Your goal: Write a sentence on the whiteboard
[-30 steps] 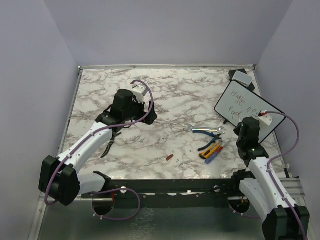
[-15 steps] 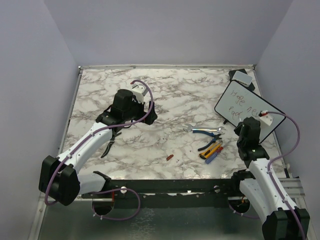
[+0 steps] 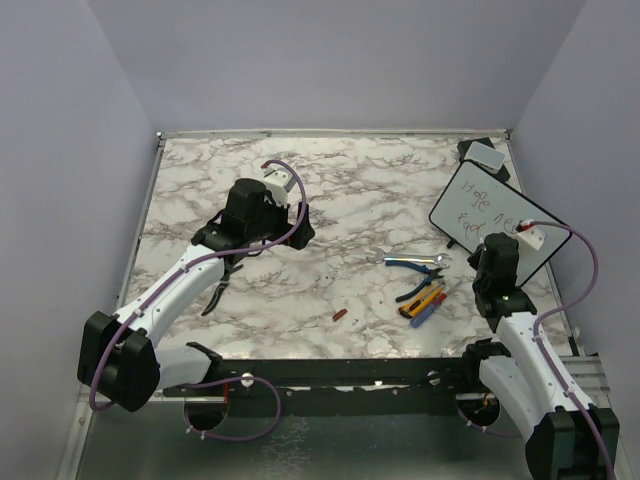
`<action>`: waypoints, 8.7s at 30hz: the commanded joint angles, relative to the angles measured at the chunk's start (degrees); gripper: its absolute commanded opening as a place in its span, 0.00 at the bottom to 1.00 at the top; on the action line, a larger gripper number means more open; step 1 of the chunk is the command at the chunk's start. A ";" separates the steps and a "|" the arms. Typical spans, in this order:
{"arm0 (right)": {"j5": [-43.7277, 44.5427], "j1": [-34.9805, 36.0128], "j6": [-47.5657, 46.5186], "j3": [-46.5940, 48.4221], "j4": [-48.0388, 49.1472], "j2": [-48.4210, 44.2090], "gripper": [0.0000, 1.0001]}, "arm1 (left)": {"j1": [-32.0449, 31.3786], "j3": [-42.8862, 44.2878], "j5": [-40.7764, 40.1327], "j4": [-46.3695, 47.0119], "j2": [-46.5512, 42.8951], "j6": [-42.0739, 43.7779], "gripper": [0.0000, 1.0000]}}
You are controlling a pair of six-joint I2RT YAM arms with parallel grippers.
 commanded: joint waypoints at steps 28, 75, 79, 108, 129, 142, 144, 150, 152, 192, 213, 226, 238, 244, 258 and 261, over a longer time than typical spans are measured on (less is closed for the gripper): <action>1.49 -0.34 -1.95 -0.05 3.32 0.47 0.01 | 0.20 -0.61 0.75 0.97 -1.40 0.01 0.99; 8.04 -0.33 3.03 0.00 -3.16 1.48 0.01 | 0.20 -0.61 0.58 1.05 -1.66 -0.08 0.99; 7.51 -0.33 2.88 -0.22 -3.01 0.76 0.01 | 0.20 -0.61 0.61 0.98 -1.66 -0.14 0.99; 10.02 -0.37 -0.14 4.34 -3.13 -0.46 0.00 | 0.20 -0.70 1.11 1.15 -1.75 -0.23 0.99; 7.34 -0.33 -2.19 3.91 1.43 2.61 0.00 | 0.20 -0.70 0.97 1.15 -1.77 -0.14 0.99; 8.01 -0.37 -0.36 4.28 -0.85 4.88 0.01 | 0.19 -0.68 0.98 1.15 -1.92 -0.07 0.99; 8.91 -0.35 -0.09 4.26 -1.41 4.35 0.01 | 0.20 -0.70 1.03 1.15 -1.92 -0.13 0.99; 11.37 -0.32 0.75 4.77 -3.39 4.30 0.01 | 0.20 -0.70 0.94 1.16 -2.02 -0.17 0.99; 11.79 -0.34 1.06 5.08 -4.03 4.55 0.01 | 0.20 -0.70 0.94 1.19 -2.09 -0.15 0.99; 15.16 -0.36 4.23 5.33 -8.43 4.38 0.01 | 0.11 -0.79 1.44 1.32 -2.23 -0.45 0.99; 14.69 -0.37 3.29 1.21 -1.72 4.26 0.00 | 0.06 -0.79 1.38 1.42 -2.25 -0.34 0.99; 15.27 -0.33 2.13 0.09 0.67 3.85 0.01 | 0.11 -0.79 1.27 1.45 -3.24 -0.29 0.99; 14.71 -0.44 1.90 -0.01 0.16 2.12 0.01 | 0.11 -1.05 1.10 1.48 -4.97 -0.21 0.99; 11.17 -0.37 4.68 3.63 -10.03 -2.58 0.01 | 0.09 -1.14 1.86 1.59 -4.60 -0.74 0.99; -22.67 -0.37 -1.88 10.78 -17.12 -5.49 0.00 | -4.53 -4.02 1.36 0.84 -2.81 -2.31 0.98; -36.32 -0.34 -3.78 11.98 -16.25 -0.14 0.01 | -10.17 -6.83 -2.63 0.80 -3.59 -5.17 0.96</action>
